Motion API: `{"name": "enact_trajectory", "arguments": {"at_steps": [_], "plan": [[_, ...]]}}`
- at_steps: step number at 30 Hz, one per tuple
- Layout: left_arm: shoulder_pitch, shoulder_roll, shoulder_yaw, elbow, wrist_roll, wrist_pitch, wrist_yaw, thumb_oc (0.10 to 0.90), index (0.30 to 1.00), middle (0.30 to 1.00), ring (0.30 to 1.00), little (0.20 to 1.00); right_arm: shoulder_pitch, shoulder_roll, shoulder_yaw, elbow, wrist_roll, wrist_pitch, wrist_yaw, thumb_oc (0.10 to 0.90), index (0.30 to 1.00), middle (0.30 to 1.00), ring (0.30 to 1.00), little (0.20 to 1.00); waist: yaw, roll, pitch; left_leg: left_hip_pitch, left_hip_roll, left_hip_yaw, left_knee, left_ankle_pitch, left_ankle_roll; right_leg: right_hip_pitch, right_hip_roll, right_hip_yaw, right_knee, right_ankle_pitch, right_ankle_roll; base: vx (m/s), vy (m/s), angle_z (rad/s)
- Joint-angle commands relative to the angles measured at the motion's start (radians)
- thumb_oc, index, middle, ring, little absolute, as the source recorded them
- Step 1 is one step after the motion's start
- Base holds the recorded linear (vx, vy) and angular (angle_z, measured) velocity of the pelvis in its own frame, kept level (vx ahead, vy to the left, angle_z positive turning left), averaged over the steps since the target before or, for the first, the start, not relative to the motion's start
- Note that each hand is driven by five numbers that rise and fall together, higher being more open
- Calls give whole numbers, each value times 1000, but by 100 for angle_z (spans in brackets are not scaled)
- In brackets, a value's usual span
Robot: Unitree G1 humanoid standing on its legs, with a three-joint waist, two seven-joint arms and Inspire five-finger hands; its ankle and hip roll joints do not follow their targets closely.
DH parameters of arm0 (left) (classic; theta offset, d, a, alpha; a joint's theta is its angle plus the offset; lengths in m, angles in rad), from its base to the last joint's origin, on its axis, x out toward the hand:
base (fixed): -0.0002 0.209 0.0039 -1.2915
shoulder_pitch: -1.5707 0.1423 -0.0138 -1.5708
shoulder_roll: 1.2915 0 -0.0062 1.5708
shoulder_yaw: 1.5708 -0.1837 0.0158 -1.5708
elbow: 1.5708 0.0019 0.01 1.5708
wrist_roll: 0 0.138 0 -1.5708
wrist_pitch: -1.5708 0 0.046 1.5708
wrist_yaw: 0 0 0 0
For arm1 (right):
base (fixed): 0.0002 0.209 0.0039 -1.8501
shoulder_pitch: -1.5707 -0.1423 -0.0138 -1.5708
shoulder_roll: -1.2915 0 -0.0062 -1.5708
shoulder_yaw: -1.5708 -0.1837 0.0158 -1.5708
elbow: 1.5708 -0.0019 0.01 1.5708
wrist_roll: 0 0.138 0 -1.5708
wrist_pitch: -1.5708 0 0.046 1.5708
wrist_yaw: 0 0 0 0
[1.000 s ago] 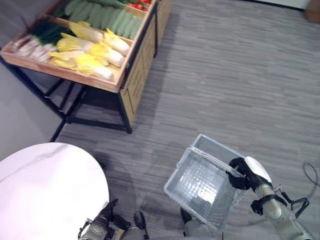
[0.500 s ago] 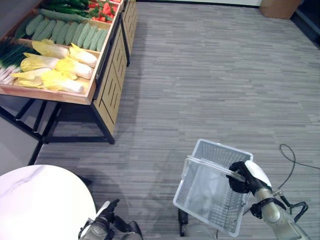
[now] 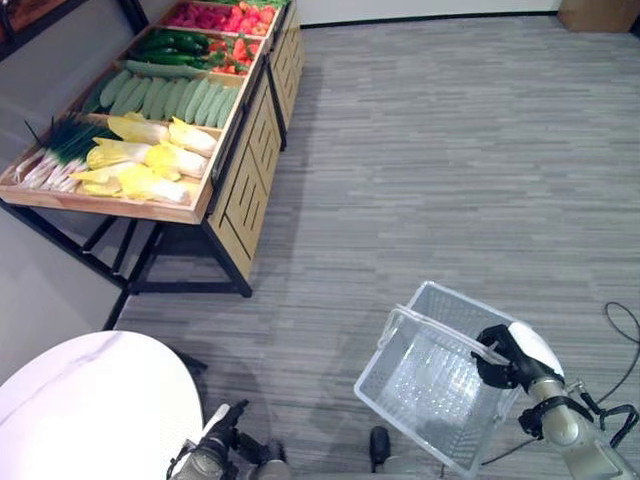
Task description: Get the vegetables into the basket
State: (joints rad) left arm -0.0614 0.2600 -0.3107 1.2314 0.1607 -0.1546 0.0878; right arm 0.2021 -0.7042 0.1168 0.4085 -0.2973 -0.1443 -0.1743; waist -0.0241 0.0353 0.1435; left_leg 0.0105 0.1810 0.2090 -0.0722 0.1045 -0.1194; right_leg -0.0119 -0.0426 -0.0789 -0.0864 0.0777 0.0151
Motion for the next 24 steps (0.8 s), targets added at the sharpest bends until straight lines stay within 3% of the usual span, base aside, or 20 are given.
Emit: {"name": "enact_trajectory", "arguments": {"at_steps": [1, 12, 24], "plan": [[-24, 42, -6, 34, 49, -4, 9, 900, 1000, 1000, 1000, 1000, -90, -14, -67, -97, 55, -84, -54, 400, 300, 300, 300, 300, 17, -62, -11, 24, -34, 23, -2, -5, -2, 13, -67, 6, 71, -19, 126, 54, 149, -27], [-39, 66, -27, 1, 26, -19, 17, 900, 1000, 1000, 1000, 1000, -145, 58, -2, 130, 110, -57, -51, 400, 300, 300, 300, 300, 23, -87, -21, 60, -66, 62, -15, -47, 23, -5, -93, 54, 53, 25, 157, 14, 94, -13], [-87, 52, -87, -28, -1, -33, 17, 900, 1000, 1000, 1000, 1000, -180, 151, 45, 494, 212, -44, -48, 400, 300, 300, 300, 300, 9, -73, -26, 79, -65, 45, -15, -51, 18, 8, -92, 51, 50, 20, 154, -1, 7, -3]]}}
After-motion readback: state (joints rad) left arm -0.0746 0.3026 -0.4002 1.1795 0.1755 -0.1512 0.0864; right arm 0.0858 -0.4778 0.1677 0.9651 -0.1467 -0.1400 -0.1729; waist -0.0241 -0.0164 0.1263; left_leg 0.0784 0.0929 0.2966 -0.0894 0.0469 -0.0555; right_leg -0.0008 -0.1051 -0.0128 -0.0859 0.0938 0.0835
